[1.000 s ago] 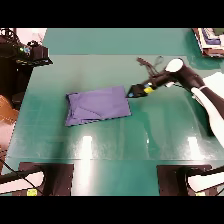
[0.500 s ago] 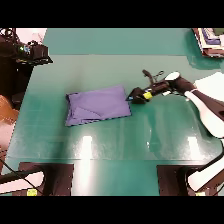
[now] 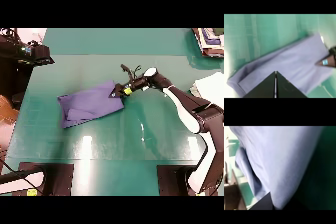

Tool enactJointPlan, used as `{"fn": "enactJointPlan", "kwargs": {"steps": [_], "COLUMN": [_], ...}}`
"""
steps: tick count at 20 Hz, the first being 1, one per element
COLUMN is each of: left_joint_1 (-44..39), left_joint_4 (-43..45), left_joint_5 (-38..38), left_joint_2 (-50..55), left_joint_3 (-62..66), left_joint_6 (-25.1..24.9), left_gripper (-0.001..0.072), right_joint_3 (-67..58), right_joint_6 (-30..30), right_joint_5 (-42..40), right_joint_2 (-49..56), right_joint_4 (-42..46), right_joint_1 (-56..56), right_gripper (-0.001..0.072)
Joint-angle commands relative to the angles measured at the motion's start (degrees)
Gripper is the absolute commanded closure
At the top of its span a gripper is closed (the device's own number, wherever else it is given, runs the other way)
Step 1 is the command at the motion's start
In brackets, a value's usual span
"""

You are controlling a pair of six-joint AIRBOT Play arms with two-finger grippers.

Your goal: Fold the shirts.

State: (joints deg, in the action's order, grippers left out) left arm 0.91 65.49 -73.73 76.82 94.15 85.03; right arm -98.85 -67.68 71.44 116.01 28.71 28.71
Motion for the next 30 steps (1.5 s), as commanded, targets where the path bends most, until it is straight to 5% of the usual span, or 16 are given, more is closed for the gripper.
{"fn": "enactJointPlan", "kwargs": {"steps": [1,6,15,26,30], "left_joint_1": [-3.8,-12.6,-21.5,-21.9,-21.9], "left_joint_4": [-0.3,-0.3,-0.3,-0.8,-0.8], "left_joint_5": [0.2,5.0,12.2,12.8,12.5], "left_joint_2": [0.0,0.0,0.0,0.0,0.0], "left_joint_3": [0.0,0.0,0.0,0.0,0.0], "left_joint_6": [0.0,0.0,0.1,0.5,0.5], "left_gripper": [0.0682,0.0682,0.0682,0.0682,0.0682], "right_joint_3": [-6.6,-11.2,-11.9,-21.7,-15.4], "right_joint_6": [-3.1,-6.5,-6.4,-4.7,-4.7], "right_joint_5": [1.3,3.6,-1.0,-7.4,-8.6], "right_joint_2": [-2.5,-13.3,-20.2,-21.1,-28.2], "right_joint_4": [9.4,24.3,25.0,22.3,20.8], "right_joint_1": [-4.1,-21.6,-53.1,-58.8,-61.9], "right_gripper": [0.0695,0.0695,0.0695,0.0695,0.0695]}}
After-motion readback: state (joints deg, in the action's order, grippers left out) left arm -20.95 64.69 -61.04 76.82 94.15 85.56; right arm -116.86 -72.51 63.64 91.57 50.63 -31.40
